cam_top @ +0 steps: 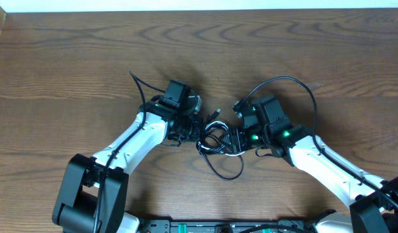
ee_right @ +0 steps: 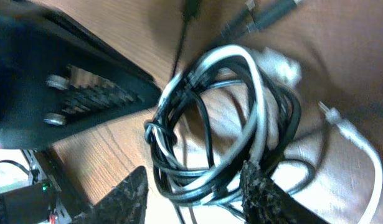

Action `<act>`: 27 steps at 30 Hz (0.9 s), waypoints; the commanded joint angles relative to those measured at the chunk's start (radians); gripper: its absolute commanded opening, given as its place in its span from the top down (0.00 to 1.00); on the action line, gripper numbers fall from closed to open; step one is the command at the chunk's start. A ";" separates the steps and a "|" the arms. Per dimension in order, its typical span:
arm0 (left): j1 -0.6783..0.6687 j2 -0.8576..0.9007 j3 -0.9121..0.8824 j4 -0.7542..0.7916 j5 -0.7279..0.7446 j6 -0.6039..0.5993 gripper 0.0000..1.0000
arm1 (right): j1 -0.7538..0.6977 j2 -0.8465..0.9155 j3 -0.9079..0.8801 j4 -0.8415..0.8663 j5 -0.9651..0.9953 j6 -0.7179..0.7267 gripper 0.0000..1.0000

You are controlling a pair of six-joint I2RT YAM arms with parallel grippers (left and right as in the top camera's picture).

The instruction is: Untangle cables

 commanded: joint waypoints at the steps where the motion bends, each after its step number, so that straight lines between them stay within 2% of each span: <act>1: 0.002 -0.003 0.014 -0.013 -0.021 0.048 0.73 | 0.021 -0.017 0.014 -0.033 0.070 0.062 0.50; 7: 0.002 0.005 0.013 -0.010 -0.044 0.036 0.71 | 0.031 -0.009 -0.005 -0.046 0.150 0.216 0.41; 11: -0.001 0.006 -0.006 0.023 -0.058 0.000 0.71 | 0.042 0.023 -0.005 -0.007 0.150 0.233 0.43; 15: -0.001 0.006 -0.018 0.029 -0.132 -0.050 0.71 | 0.050 0.063 -0.005 0.037 0.146 0.273 0.42; 21: -0.002 0.006 -0.041 0.046 -0.134 -0.050 0.71 | 0.076 0.129 -0.005 0.071 0.147 0.303 0.46; 23: -0.002 0.006 -0.056 0.064 -0.134 -0.063 0.71 | 0.081 0.144 -0.005 0.079 0.147 0.303 0.55; 25: -0.002 0.006 -0.061 0.079 -0.134 -0.077 0.71 | 0.081 0.154 -0.006 0.093 0.147 0.303 0.76; 27: -0.003 0.006 -0.061 0.089 -0.134 -0.079 0.71 | 0.081 0.158 -0.005 0.106 0.147 0.302 0.92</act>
